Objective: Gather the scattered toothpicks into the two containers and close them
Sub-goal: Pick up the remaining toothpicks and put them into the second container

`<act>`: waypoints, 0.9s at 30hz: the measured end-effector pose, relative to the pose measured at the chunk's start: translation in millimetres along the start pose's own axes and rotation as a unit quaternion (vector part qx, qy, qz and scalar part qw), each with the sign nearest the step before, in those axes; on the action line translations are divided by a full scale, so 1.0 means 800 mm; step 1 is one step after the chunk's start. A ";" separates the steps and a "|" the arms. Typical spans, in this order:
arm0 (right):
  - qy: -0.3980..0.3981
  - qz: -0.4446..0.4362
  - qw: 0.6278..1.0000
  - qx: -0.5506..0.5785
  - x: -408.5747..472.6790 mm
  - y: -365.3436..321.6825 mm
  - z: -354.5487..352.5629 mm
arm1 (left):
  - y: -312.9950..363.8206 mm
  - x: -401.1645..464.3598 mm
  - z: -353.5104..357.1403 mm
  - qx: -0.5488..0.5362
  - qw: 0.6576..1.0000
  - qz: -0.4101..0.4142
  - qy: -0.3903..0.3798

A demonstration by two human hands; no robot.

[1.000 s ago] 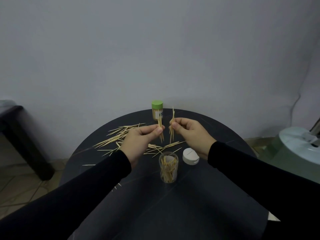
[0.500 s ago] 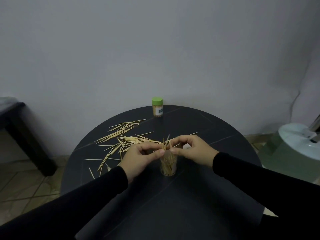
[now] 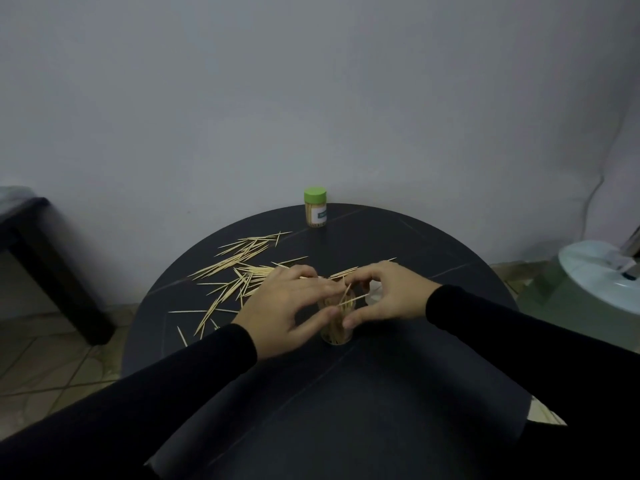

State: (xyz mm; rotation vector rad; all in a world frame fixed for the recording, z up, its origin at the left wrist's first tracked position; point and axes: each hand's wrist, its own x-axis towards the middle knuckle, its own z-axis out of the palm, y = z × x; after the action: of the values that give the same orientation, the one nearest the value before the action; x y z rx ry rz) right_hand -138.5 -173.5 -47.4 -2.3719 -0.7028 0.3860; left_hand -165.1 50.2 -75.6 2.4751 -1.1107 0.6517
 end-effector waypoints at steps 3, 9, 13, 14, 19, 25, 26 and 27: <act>-0.005 0.006 1.000 -0.004 0.002 -0.002 -0.002 | 0.003 0.011 -0.002 -0.017 1.000 -0.003 0.007; -0.025 0.004 0.999 0.037 0.006 -0.005 -0.012 | 0.012 0.034 -0.003 0.007 0.997 0.059 -0.039; -0.024 -0.004 0.999 0.042 0.006 -0.007 -0.012 | 0.007 0.038 -0.002 0.038 0.993 0.112 -0.007; -0.024 -0.006 0.999 0.041 0.005 -0.008 -0.012 | 0.005 0.039 -0.004 0.045 0.992 0.114 0.002; -0.034 0.011 0.999 -0.010 0.008 -0.008 -0.013 | -0.012 0.034 -0.008 0.036 0.995 0.083 0.027; -0.044 0.006 0.999 -0.005 0.012 -0.005 -0.015 | -0.017 0.028 -0.009 0.028 0.995 0.084 -0.044; -0.050 0.010 0.999 -0.019 0.012 -0.006 -0.016 | -0.016 0.028 -0.008 0.039 0.993 0.097 -0.053; -0.060 0.018 0.997 -0.040 0.014 -0.007 -0.019 | -0.017 0.027 -0.008 0.042 0.993 0.100 -0.052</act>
State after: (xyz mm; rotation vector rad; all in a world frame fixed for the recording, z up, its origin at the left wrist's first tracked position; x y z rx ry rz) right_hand -125.2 -171.0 -32.9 -2.4553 -0.7447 0.5278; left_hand -143.8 48.3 -60.4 2.5131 -1.4129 0.6427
